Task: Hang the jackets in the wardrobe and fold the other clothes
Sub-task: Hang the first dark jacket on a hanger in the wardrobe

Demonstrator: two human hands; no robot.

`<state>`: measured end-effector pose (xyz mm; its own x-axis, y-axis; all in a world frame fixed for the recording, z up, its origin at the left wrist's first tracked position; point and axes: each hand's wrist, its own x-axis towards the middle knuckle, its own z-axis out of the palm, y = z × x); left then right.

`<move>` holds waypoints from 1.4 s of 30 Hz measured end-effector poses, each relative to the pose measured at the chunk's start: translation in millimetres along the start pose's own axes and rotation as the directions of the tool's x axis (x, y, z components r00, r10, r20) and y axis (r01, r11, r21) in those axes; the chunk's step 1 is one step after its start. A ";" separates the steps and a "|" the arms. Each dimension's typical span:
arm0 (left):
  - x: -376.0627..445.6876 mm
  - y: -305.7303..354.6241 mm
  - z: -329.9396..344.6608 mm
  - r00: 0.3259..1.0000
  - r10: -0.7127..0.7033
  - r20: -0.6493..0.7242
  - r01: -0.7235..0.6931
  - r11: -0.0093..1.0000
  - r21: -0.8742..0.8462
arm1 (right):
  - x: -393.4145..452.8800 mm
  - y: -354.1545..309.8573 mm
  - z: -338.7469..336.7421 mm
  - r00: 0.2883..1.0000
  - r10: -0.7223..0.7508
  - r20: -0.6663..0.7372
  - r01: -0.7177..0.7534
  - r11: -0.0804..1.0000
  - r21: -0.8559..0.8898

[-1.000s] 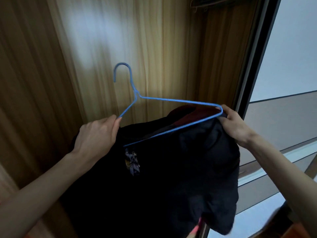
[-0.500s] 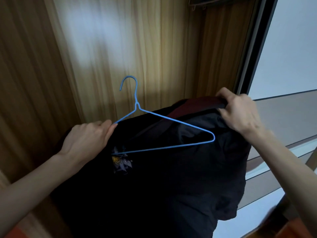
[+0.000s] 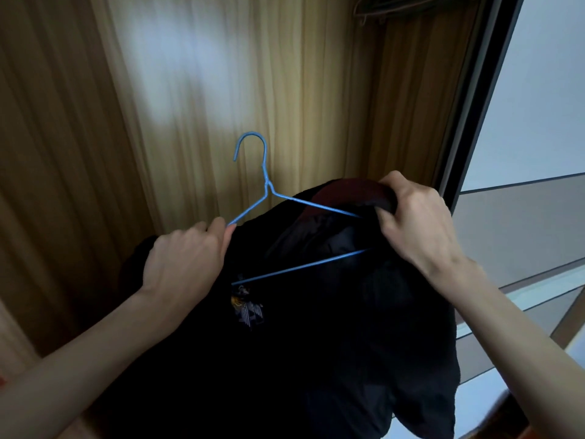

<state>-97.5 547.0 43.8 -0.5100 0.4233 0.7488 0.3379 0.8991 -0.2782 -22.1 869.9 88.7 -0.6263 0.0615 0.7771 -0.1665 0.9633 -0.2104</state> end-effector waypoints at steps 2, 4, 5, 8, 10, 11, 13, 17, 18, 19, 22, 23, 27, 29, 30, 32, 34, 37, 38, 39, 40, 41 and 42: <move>1.7 -0.2 -1.4 0.998 -0.017 -0.054 0.015 0.999 -0.033 | -2.1 -2.2 -1.0 1.000 0.004 0.007 -0.005 0.992 0.126; 4.0 1.1 -3.8 0.993 -0.029 -0.110 0.022 0.998 -0.066 | -5.2 -2.9 -0.9 0.996 -0.026 0.084 0.006 0.975 0.222; 5.1 2.5 -5.2 0.989 -0.033 -0.141 0.021 0.996 -0.082 | -8.1 -2.1 0.3 0.988 -0.057 0.144 0.017 0.964 0.267; 6.2 8.6 -4.8 0.974 -0.014 -0.226 -0.008 0.995 -0.096 | -11.6 4.9 3.3 0.986 -0.108 0.123 0.073 0.963 0.260; 4.9 13.4 -1.3 0.965 0.016 -0.261 -0.038 0.996 -0.078 | -7.0 15.9 6.9 0.989 -0.143 -0.036 0.147 0.981 0.130; 4.4 15.3 0.4 0.961 0.025 -0.275 -0.046 0.997 -0.069 | -3.9 21.4 8.9 0.984 -0.175 -0.029 0.177 0.978 0.115; 4.7 17.7 2.8 0.955 0.025 -0.295 -0.048 0.996 -0.070 | 0.0 28.1 10.6 0.964 -0.217 0.155 0.182 0.959 0.216; 9.3 22.3 3.5 0.945 0.047 -0.324 -0.081 0.992 -0.095 | -6.0 17.6 16.9 0.887 -0.296 0.353 0.257 0.954 0.156; 10.3 23.2 3.2 0.944 0.056 -0.324 -0.095 0.990 -0.105 | -7.8 12.4 18.8 0.884 -0.312 0.348 0.284 0.950 0.129; 10.7 24.0 3.1 0.946 0.065 -0.319 -0.108 0.987 -0.120 | -8.8 9.1 20.4 0.884 -0.320 0.342 0.298 0.948 0.115; 9.5 25.6 4.5 0.962 0.072 -0.264 -0.126 0.973 -0.192 | -12.9 10.3 23.4 0.898 -0.281 0.337 0.254 0.959 0.123; 9.5 26.1 5.4 0.971 0.061 -0.233 -0.113 0.969 -0.219 | -13.7 12.1 23.1 0.905 -0.264 0.335 0.228 0.963 0.144; 14.7 21.4 10.1 0.985 0.107 -0.138 -0.149 0.928 -0.340 | -15.6 17.3 18.3 0.944 -0.162 0.286 0.100 0.971 0.219; 13.5 17.4 11.3 0.990 0.114 -0.086 -0.136 0.932 -0.335 | -18.2 23.8 17.2 0.966 -0.107 0.237 0.050 0.971 0.233; 11.3 17.2 11.2 0.996 0.066 -0.064 -0.083 0.946 -0.313 | -20.6 27.4 16.1 0.972 -0.080 0.219 0.026 0.970 0.240; 7.4 21.9 12.9 0.995 -0.089 -0.045 0.076 0.967 -0.243 | -27.0 33.1 12.5 0.980 -0.029 0.195 -0.021 0.967 0.254; 7.9 31.0 17.1 0.990 -0.144 -0.011 0.140 0.975 -0.170 | -32.2 36.5 7.9 0.982 0.008 0.188 -0.061 0.959 0.278; 17.2 38.0 25.0 0.998 -0.017 0.056 0.033 0.956 -0.291 | -39.1 40.4 2.0 0.976 0.037 0.213 -0.098 0.954 0.284; 21.4 38.0 26.3 0.998 -0.008 0.070 0.033 0.933 -0.358 | -41.7 42.5 1.0 0.975 0.036 0.221 -0.096 0.959 0.267; 25.1 37.6 26.7 0.997 -0.026 0.075 0.055 0.910 -0.412 | -44.9 44.8 0.7 0.972 0.038 0.230 -0.093 0.968 0.234; 29.4 36.9 25.5 0.997 -0.055 0.062 0.078 0.888 -0.453 | -48.3 47.2 0.6 0.970 0.051 0.237 -0.097 0.977 0.188; 33.7 37.7 22.6 0.995 -0.091 0.034 0.096 0.867 -0.489 | -51.2 49.4 -0.3 0.967 0.071 0.244 -0.107 0.985 0.137; 36.7 40.9 18.5 0.992 -0.126 0.000 0.108 0.848 -0.519 | -53.5 51.6 -1.4 0.962 0.096 0.255 -0.121 0.989 0.084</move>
<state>-117.0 601.3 48.8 -0.5488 0.3066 0.7777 0.6419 0.7506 0.1570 3.9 916.6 37.1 -0.8129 0.0854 0.5761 -0.1527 0.9233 -0.3525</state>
